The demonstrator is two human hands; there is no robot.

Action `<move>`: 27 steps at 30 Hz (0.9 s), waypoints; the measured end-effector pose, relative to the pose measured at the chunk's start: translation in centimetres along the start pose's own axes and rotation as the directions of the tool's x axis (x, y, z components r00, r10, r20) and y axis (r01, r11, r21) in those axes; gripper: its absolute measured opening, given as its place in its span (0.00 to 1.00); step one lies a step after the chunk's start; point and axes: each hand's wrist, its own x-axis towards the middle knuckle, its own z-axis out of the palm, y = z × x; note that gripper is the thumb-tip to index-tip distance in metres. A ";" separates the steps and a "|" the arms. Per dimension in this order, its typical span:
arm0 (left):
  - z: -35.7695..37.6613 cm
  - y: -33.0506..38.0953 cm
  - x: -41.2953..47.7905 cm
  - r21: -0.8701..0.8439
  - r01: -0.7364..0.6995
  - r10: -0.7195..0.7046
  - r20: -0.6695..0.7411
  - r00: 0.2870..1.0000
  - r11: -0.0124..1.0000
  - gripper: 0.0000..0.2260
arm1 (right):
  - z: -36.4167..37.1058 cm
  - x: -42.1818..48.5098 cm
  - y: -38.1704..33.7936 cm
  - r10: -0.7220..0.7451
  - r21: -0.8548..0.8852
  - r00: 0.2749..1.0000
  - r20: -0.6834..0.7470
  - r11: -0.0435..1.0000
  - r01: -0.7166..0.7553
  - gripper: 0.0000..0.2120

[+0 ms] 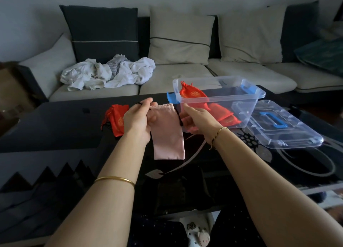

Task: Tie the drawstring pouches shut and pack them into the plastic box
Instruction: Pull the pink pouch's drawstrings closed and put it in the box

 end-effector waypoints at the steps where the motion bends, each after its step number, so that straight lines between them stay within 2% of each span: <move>1: 0.0 0.0 0.0 -0.004 0.000 0.000 -0.005 1.000 1.000 0.05 | 0.0 -0.1 0.1 0.019 -0.016 1.000 0.022 1.000 -0.018 0.14; 3: 0.1 -0.1 0.0 -0.004 0.003 -0.003 -0.013 1.000 1.000 0.05 | -0.1 -0.1 0.2 0.039 -0.036 0.998 0.040 0.999 -0.038 0.08; 5: 0.2 -0.2 0.0 -0.009 0.004 -0.005 -0.024 1.000 1.000 0.04 | -0.2 -0.3 0.3 0.000 -0.081 1.000 0.030 0.997 0.003 0.04; 9: 0.3 -0.3 0.2 0.001 0.021 -0.021 -0.043 0.999 1.000 0.03 | -0.3 -0.4 0.6 -0.134 -0.155 0.991 -0.014 0.979 0.130 0.07; 12: 0.2 -0.2 0.3 -0.014 0.035 -0.036 -0.076 0.996 0.999 0.03 | -0.6 -0.2 0.5 -0.075 0.037 0.994 -0.080 0.996 0.078 0.08; 16: -0.1 -0.2 0.4 -0.002 0.024 -0.024 -0.109 0.994 1.000 0.08 | -1.0 0.2 0.3 0.047 0.310 0.989 -0.138 0.951 -0.002 0.10; 18: -0.2 -0.3 0.5 0.050 0.026 -0.019 -0.142 0.990 0.998 0.08 | -1.1 0.3 0.3 0.106 0.422 0.983 -0.150 0.906 -0.033 0.11; 21: -0.4 -0.4 0.8 0.173 -0.005 0.037 -0.183 0.982 0.985 0.07 | -1.1 0.4 0.2 0.109 0.518 0.979 -0.175 0.855 -0.003 0.14; 22: -0.5 -0.4 0.9 0.206 -0.013 0.053 -0.189 0.981 0.978 0.07 | -1.0 0.6 0.3 0.089 0.487 0.975 -0.205 0.873 0.023 0.14; 23: -0.7 -0.3 1.0 0.234 -0.015 0.061 -0.191 0.980 0.972 0.06 | -1.1 0.8 0.5 0.043 0.375 0.965 -0.260 0.925 0.060 0.14; 24: -0.9 -0.3 1.1 0.259 -0.015 0.066 -0.189 0.980 0.966 0.06 | -1.2 1.0 0.7 -0.037 0.181 0.944 -0.327 0.978 0.101 0.13; 26: -1.2 -0.3 1.3 0.324 -0.033 0.096 -0.183 0.978 0.946 0.08 | -1.3 1.1 1.1 -0.218 -0.204 0.889 -0.402 0.968 0.145 0.10; 27: -1.2 -0.5 1.3 0.374 -0.053 0.130 -0.184 0.974 0.926 0.10 | -1.2 1.1 1.3 -0.281 -0.322 0.866 -0.414 0.935 0.149 0.09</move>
